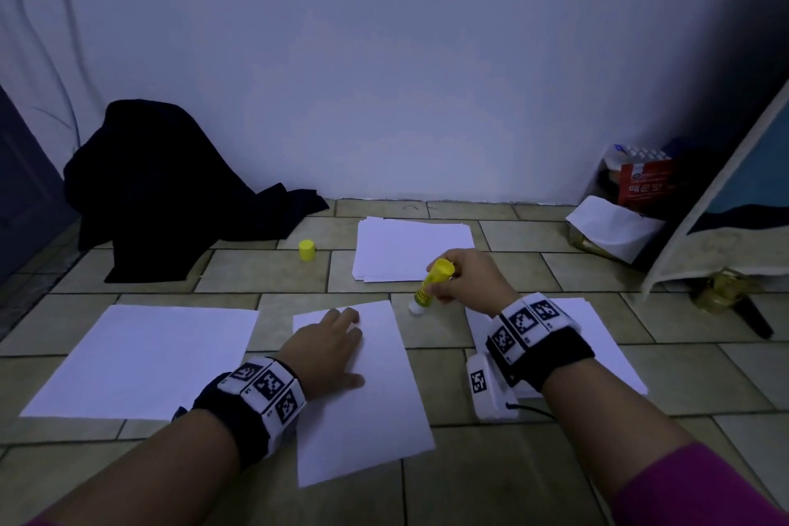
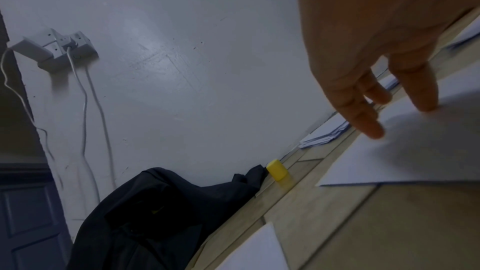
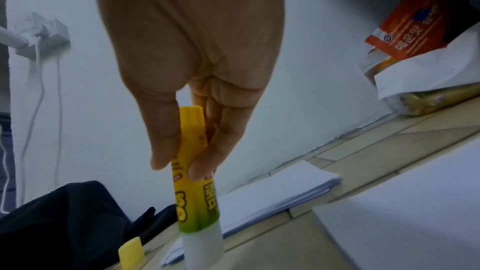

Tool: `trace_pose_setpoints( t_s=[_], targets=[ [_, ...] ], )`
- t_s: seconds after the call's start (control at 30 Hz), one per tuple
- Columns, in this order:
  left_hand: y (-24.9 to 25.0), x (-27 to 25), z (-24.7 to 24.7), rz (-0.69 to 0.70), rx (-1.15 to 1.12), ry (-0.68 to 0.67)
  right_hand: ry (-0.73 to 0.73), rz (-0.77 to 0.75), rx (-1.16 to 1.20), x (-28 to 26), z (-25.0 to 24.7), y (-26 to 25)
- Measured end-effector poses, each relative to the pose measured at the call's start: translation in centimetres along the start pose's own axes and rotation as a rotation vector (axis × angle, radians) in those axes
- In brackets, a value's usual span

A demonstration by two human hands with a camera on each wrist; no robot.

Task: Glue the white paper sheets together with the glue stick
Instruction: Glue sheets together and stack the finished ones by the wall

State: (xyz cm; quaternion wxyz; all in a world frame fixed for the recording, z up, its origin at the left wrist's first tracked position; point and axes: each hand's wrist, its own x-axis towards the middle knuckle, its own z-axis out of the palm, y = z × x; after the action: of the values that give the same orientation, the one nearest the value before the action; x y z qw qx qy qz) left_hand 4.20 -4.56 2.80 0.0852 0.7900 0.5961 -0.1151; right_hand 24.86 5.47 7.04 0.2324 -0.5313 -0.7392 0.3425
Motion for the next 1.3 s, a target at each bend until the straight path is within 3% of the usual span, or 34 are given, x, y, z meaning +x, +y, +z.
trace_pose_setpoints(
  t_s=[0.2,0.63,0.8,1.3],
  targets=[
    [-0.9,0.1,0.4,-0.043,-0.032,-0.020,0.011,-0.008,-0.070,1.9,2.2,-1.7],
    [-1.4,0.3,0.8,-0.076,-0.083,-0.032,-0.240,-0.168,-0.425,3.5,7.0,-6.7],
    [-1.9,0.5,0.8,-0.113,-0.024,-0.012,-0.300,-0.206,-0.533,2.6,5.2,-5.9],
    [-3.2,1.8,0.8,-0.094,-0.112,-0.065,-0.497,-0.128,-0.560,-1.4,-2.5,-0.3]
  ],
)
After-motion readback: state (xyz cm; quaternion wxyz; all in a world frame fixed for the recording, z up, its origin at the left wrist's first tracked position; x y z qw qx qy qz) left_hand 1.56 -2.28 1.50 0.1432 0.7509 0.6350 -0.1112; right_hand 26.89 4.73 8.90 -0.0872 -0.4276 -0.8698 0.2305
